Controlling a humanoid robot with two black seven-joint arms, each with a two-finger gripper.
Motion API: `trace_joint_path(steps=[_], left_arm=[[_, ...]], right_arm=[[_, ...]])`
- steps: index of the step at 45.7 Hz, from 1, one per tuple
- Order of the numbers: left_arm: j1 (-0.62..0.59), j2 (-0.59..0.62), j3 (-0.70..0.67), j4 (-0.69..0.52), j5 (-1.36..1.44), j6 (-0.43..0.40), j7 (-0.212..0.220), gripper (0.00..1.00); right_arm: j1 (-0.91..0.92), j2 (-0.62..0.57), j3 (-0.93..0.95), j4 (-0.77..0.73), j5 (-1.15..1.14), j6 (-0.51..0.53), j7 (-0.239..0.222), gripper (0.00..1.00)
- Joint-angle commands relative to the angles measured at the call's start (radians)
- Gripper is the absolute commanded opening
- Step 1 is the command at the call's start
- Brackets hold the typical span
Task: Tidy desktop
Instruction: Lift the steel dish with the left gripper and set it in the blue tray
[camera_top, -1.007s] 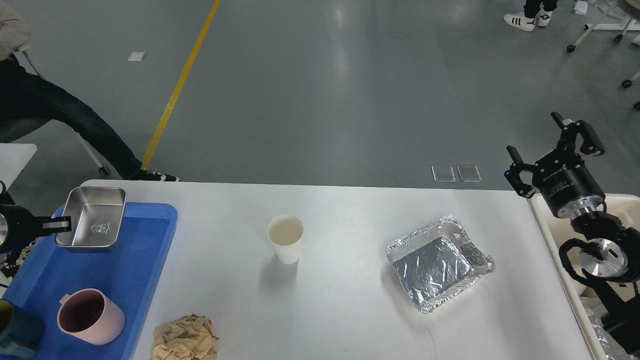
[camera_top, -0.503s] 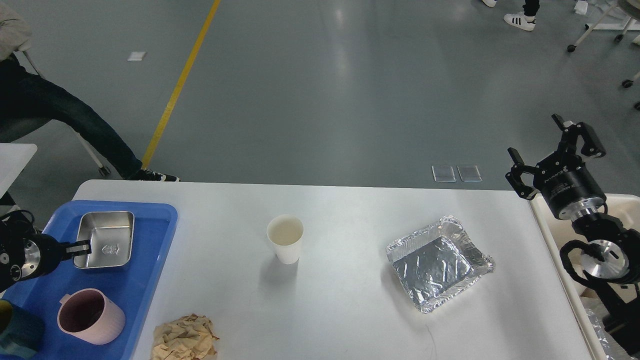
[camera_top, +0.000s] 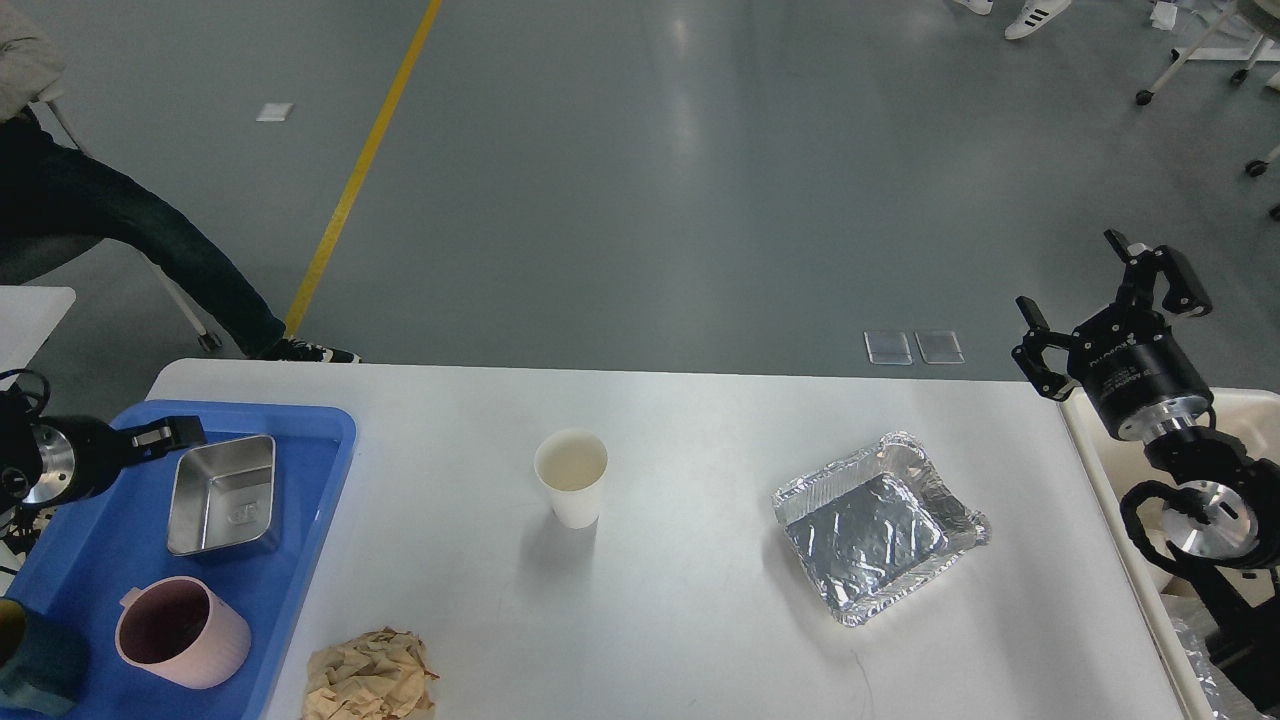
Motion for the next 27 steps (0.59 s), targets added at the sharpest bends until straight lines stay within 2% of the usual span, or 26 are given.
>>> trace_joint_path(steps=[1, 6, 12, 19, 27], left_arm=[[-0.028, 0.029, -0.196, -0.068, -0.109, -0.003, 0.000, 0.97], [-0.017, 0.035, -0.403, -0.131, -0.192, 0.006, 0.000, 0.97], [-0.014, -0.008, -0.556, -0.156, -0.252, 0.040, 0.000, 0.97], [0.026, -0.104, -0.635, -0.159, -0.419, 0.106, 0.000, 0.97], [0.086, -0.210, -0.689, -0.162, -0.575, 0.112, 0.001, 0.97]], right_arm=[[0.000, 0.000, -0.001, 0.002, 0.000, 0.000, 0.000, 1.00], [0.000, 0.000, -0.001, 0.002, 0.000, 0.000, 0.000, 1.00], [0.000, -0.003, -0.003, 0.003, -0.002, 0.000, 0.000, 1.00], [0.000, -0.009, -0.004, 0.005, 0.000, 0.000, 0.000, 1.00], [-0.001, -0.032, -0.009, 0.006, -0.002, 0.002, 0.000, 1.00]])
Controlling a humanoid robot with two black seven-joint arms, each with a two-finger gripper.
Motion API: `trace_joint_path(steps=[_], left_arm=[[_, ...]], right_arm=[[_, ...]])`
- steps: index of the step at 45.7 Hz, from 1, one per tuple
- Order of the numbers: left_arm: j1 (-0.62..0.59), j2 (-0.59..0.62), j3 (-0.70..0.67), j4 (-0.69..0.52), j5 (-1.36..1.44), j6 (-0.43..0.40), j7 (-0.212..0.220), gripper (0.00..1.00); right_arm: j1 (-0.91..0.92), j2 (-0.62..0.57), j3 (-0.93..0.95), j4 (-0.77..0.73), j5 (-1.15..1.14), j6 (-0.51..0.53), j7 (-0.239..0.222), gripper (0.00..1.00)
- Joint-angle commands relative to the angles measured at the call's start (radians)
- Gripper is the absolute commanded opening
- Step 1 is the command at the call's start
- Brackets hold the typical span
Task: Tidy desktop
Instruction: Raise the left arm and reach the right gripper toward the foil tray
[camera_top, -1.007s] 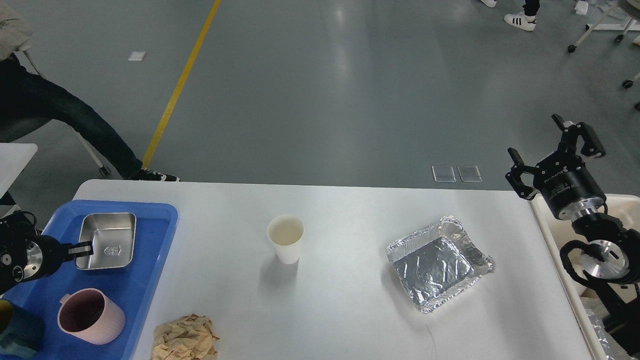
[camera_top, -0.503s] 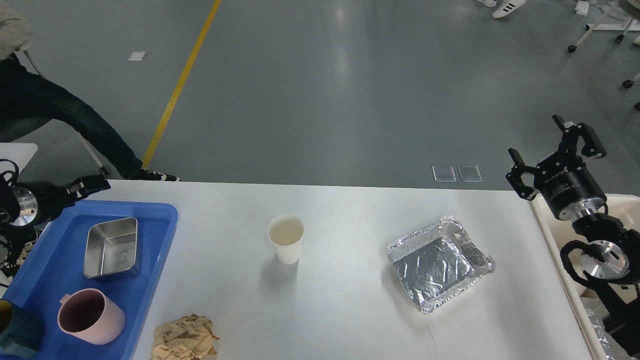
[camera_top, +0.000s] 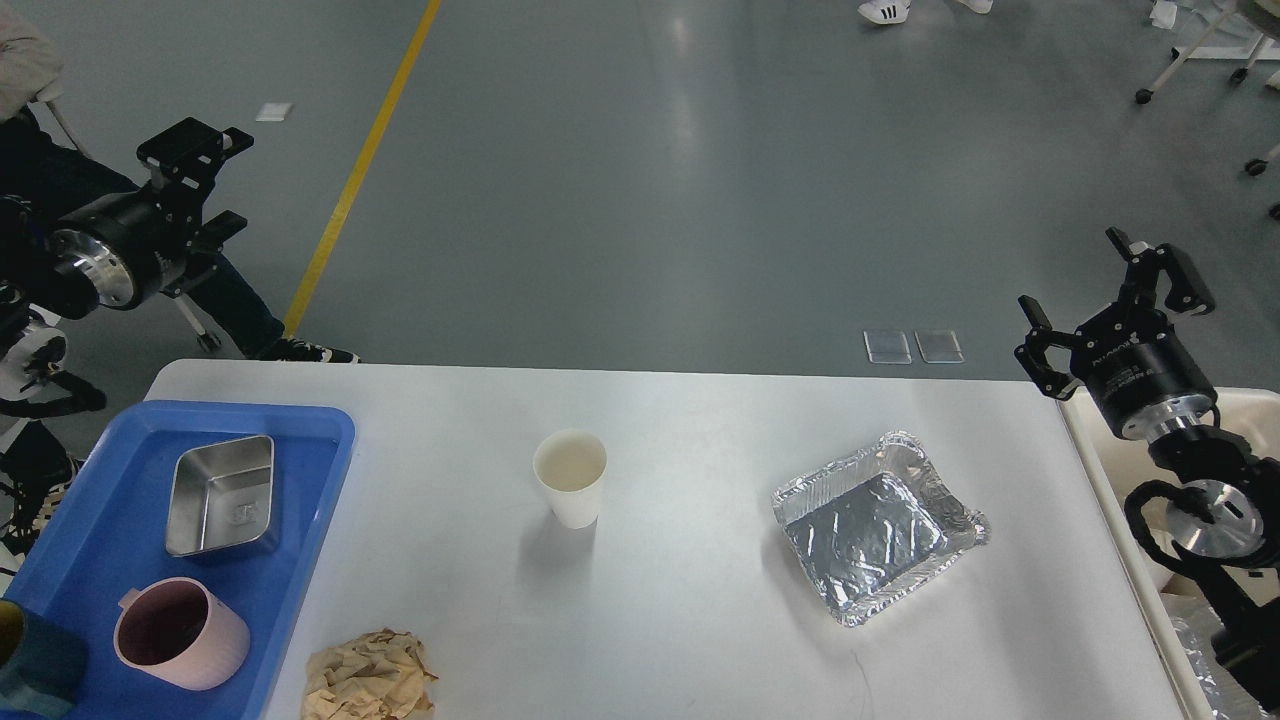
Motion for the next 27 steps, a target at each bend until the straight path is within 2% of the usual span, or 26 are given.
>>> trace_joint_path(steps=[1, 5, 10, 15, 18, 23, 27], left_arm=[[0.053, -0.082, -0.059, -0.005, -0.113, 0.003, -0.001, 0.97], [0.114, -0.157, -0.174, -0.031, -0.166, 0.006, -0.001, 0.97], [0.242, -0.296, -0.396, -0.097, -0.169, 0.008, -0.002, 0.97], [0.317, -0.415, -0.536, -0.134, -0.169, 0.003, -0.008, 0.97], [0.348, -0.478, -0.590, -0.132, -0.167, -0.006, -0.060, 0.97], [0.383, -0.514, -0.604, -0.132, -0.169, -0.009, -0.161, 0.97], [0.398, -0.513, -0.601, -0.131, -0.173, -0.010, -0.200, 0.97]], right_arm=[[-0.001, -0.015, -0.003, 0.001, 0.000, 0.002, 0.000, 1.00], [-0.001, -0.016, -0.003, 0.001, 0.000, 0.002, 0.000, 1.00], [-0.001, -0.016, -0.006, -0.001, -0.002, 0.003, 0.000, 1.00], [-0.001, -0.015, -0.008, -0.001, -0.022, 0.003, 0.000, 1.00], [-0.005, -0.013, -0.008, 0.001, -0.033, 0.003, 0.000, 1.00], [-0.007, -0.016, -0.009, 0.001, -0.049, 0.006, 0.000, 1.00], [-0.009, -0.019, -0.011, 0.013, -0.095, 0.006, 0.000, 1.00]])
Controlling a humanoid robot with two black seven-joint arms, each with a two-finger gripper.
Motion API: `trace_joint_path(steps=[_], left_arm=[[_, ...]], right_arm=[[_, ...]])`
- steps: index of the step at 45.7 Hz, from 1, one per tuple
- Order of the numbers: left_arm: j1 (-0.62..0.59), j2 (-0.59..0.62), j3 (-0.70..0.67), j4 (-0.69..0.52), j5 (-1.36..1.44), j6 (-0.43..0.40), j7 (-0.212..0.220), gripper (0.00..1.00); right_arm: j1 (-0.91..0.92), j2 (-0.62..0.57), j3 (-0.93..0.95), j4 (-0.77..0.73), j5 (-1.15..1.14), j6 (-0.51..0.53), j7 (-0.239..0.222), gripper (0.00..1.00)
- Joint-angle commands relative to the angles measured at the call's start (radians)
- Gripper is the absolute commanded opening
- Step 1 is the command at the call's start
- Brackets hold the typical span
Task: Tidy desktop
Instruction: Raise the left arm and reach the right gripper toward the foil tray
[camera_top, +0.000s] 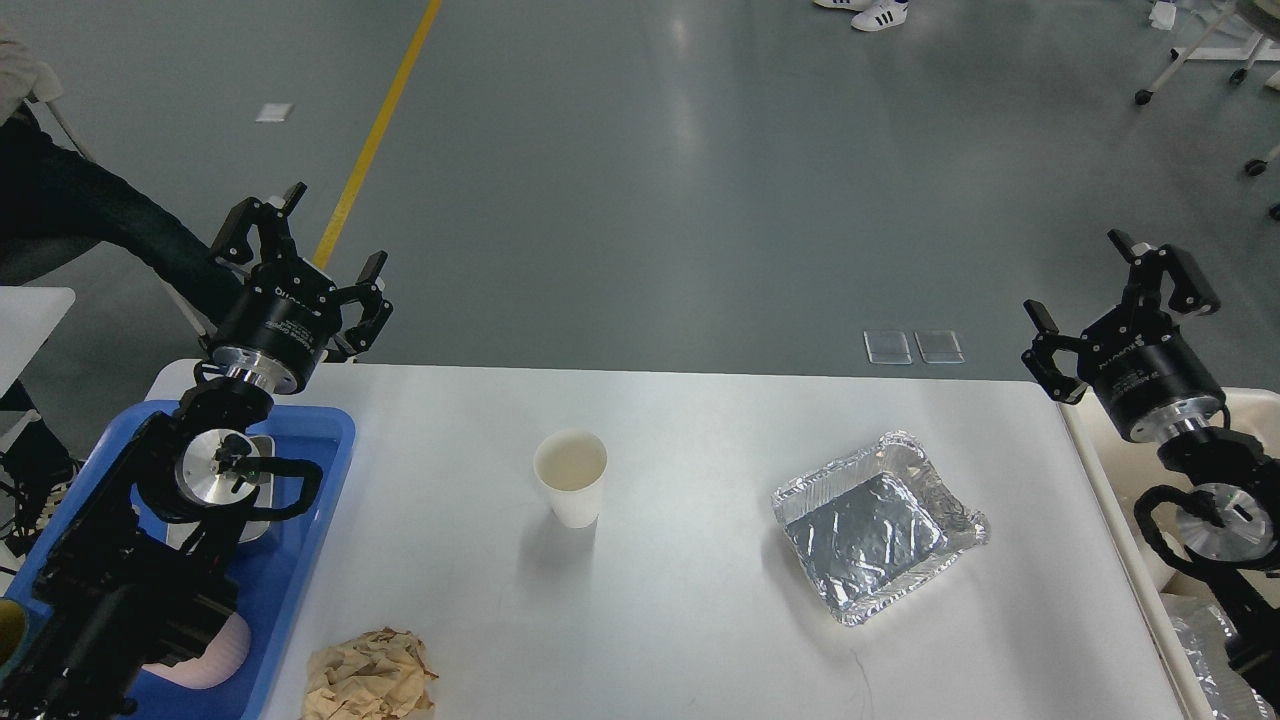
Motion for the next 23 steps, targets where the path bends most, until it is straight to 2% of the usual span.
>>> trace_joint_path(steps=[1, 7, 12, 16, 23], left_arm=[[0.025, -0.009, 0.000, 0.004, -0.004, -0.006, -0.060, 0.97], [0.043, 0.005, 0.004, 0.012, -0.004, -0.009, -0.052, 0.97], [0.061, 0.013, 0.004, 0.017, -0.006, -0.009, -0.052, 0.97], [0.080, 0.013, 0.004, 0.018, -0.006, -0.010, -0.056, 0.97], [0.097, 0.010, 0.004, 0.020, -0.007, -0.027, -0.060, 0.97]], right_arm=[[-0.003, -0.005, -0.002, 0.020, -0.071, 0.001, 0.000, 1.00], [-0.011, -0.062, -0.045, 0.091, -0.272, 0.001, 0.000, 1.00], [-0.013, -0.166, -0.100, 0.169, -0.494, 0.003, 0.005, 1.00], [-0.013, -0.278, -0.143, 0.246, -0.655, 0.004, 0.041, 1.00], [-0.014, -0.552, -0.292, 0.401, -0.832, 0.006, 0.110, 1.00]])
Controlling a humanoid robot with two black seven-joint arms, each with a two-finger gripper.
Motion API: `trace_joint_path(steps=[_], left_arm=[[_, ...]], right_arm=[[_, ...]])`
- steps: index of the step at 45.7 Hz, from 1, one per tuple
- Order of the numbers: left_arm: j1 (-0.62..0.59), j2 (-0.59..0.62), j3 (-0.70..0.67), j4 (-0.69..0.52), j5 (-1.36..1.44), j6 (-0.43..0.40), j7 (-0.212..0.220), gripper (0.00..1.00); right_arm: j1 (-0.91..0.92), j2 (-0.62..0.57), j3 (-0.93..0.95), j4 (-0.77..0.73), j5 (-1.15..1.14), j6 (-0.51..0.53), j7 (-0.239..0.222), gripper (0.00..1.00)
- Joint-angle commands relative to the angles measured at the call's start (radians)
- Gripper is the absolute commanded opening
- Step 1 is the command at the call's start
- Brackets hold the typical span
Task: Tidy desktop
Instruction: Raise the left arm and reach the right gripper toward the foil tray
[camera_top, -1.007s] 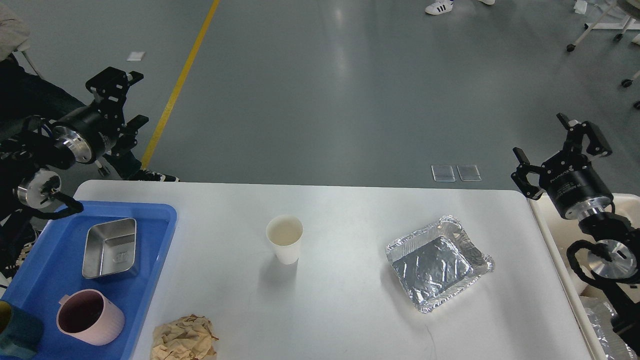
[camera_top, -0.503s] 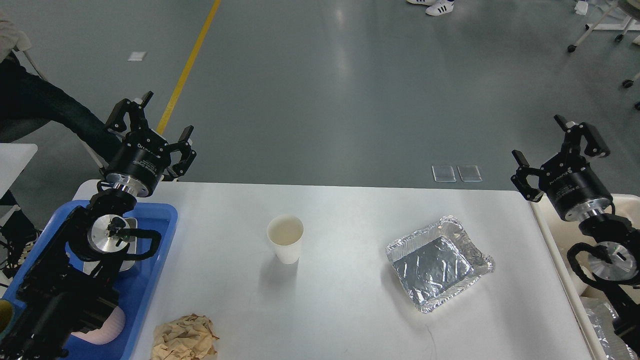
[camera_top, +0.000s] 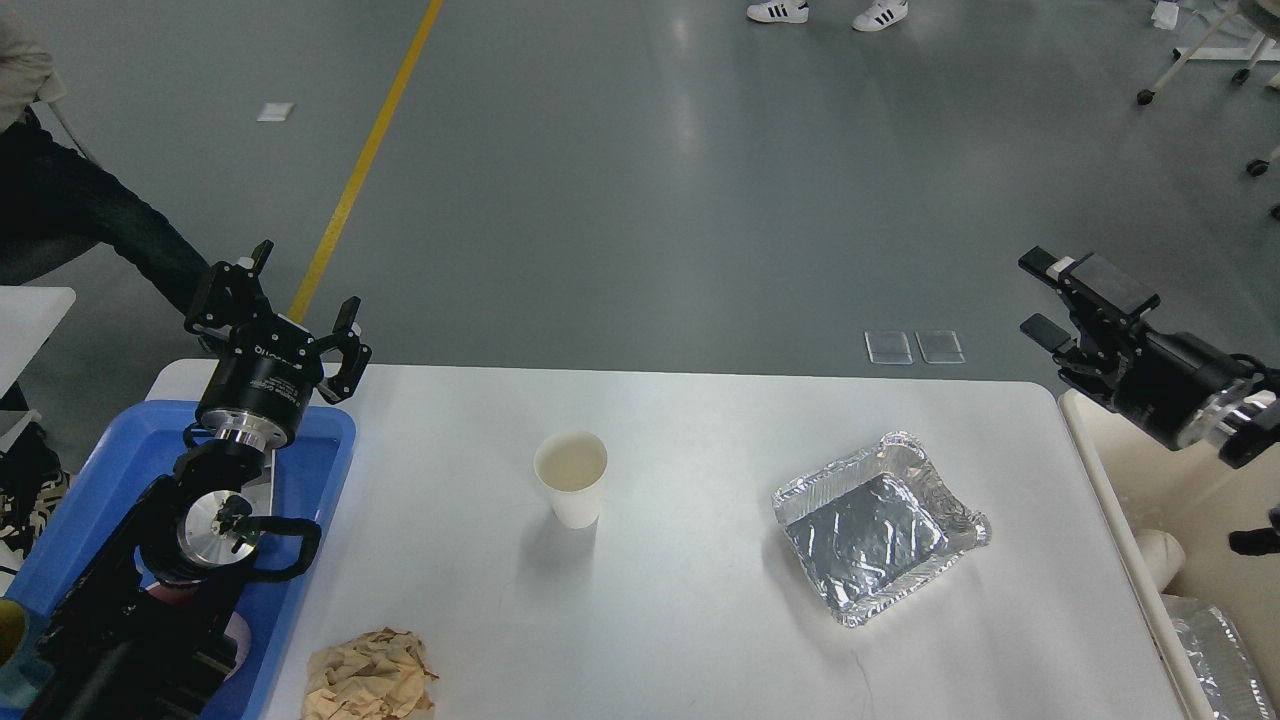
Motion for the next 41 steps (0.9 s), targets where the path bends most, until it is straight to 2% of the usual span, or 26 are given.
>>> trace_joint_path(steps=[1, 9, 20, 28, 33, 41], left_arm=[[0.008, -0.004, 0.000, 0.001, -0.002, -0.013, -0.003, 0.97], [0.013, -0.015, 0.008, 0.001, -0.003, -0.011, 0.000, 0.97], [0.030, -0.020, 0.009, 0.002, -0.001, -0.002, 0.004, 0.97], [0.042, -0.020, 0.009, 0.002, -0.001, -0.002, 0.004, 0.97], [0.045, -0.021, 0.009, 0.002, -0.002, -0.002, 0.004, 0.97], [0.048, -0.026, 0.011, 0.002, -0.004, -0.008, 0.007, 0.97]], right_arm=[[0.001, -0.232, -0.130, 0.121, -0.136, 0.000, 0.049, 1.00], [0.027, -0.447, -0.259, 0.181, -0.275, 0.009, 0.053, 1.00], [0.015, -0.621, -0.268, 0.305, -0.507, 0.026, 0.053, 1.00], [0.023, -0.774, -0.269, 0.371, -0.533, 0.025, 0.055, 1.00], [0.024, -0.826, -0.271, 0.371, -0.542, 0.025, 0.055, 1.00], [0.031, -0.803, -0.268, 0.344, -0.550, 0.025, 0.069, 1.00]])
